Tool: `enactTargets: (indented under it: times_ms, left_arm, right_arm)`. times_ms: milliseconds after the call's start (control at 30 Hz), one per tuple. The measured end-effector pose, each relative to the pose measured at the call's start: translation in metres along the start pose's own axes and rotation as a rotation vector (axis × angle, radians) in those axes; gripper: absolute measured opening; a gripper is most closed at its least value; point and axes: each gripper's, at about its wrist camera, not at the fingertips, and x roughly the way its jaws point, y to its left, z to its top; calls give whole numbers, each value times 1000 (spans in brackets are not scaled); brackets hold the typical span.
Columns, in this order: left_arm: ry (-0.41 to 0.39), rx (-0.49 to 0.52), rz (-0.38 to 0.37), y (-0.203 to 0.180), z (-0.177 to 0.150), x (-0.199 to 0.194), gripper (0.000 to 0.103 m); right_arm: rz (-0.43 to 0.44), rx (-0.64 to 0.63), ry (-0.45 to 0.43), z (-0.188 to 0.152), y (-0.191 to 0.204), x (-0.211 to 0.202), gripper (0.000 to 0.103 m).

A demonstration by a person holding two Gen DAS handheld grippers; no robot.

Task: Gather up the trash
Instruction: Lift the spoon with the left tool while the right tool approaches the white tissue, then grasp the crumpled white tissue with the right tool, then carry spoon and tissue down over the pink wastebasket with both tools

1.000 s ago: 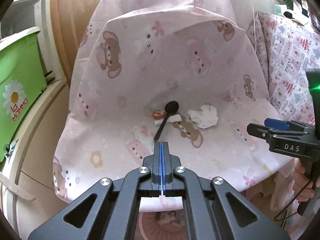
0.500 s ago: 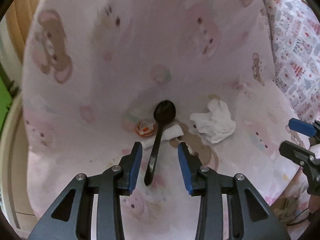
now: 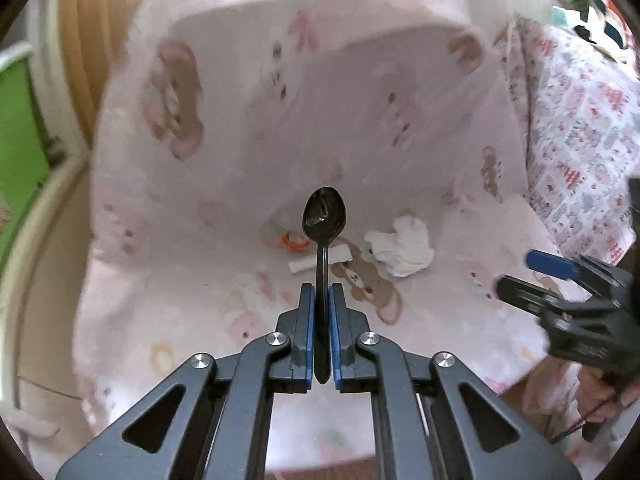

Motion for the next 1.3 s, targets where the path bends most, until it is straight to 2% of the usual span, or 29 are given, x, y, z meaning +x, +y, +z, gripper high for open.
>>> enactTargets:
  times_ms: [100, 200, 300, 367, 633, 767, 800, 833, 900, 933, 1000, 1067, 1200, 1300]
  left_arm:
    - [-62, -13, 88, -9, -10, -29, 7]
    - [-90, -62, 131, -8, -23, -46, 7]
    - [-99, -92, 185, -11, -37, -50, 7]
    - [-101, -97, 201, -13, -46, -50, 7]
    - [-103, -149, 231, 0, -62, -44, 7]
    - [-109, -172, 250, 5, -71, -41, 7]
    - [-106, -173, 248, 4, -72, -40, 7]
    - [-109, -171, 252, 4, -73, -40, 7]
    - [-119, -155, 268, 0, -73, -41, 7]
    - [-128, -142, 281, -3, -73, -42, 7]
    - [-162, -116, 295, -8, -74, -48, 7]
    - [-193, -118, 266, -10, -74, -55, 7]
    - [-190, -134, 261, -10, -74, -61, 7]
    - [-191, -142, 176, -14, -76, -70, 7]
  right_arm:
    - [29, -41, 11, 15, 12, 7, 77]
    - [53, -73, 11, 30, 23, 17, 85]
    - [20, -114, 27, 37, 33, 35, 85]
    - [-5, -121, 42, 39, 35, 49, 85]
    - [-18, -94, 108, 42, 38, 86, 84]
    - [-45, -106, 72, 39, 43, 89, 68]
    - [-47, -110, 59, 38, 44, 88, 57]
    - [-45, -112, 46, 36, 46, 86, 51]
    - [-33, -122, 30, 31, 48, 82, 23]
    - [-24, -130, 30, 29, 50, 79, 20]
    - [-50, -126, 6, 24, 50, 72, 16]
    - [-48, -104, -8, 21, 47, 63, 16]
    - [-25, -28, -18, 17, 36, 41, 16]
    - [-23, -35, -60, 13, 36, 14, 16]
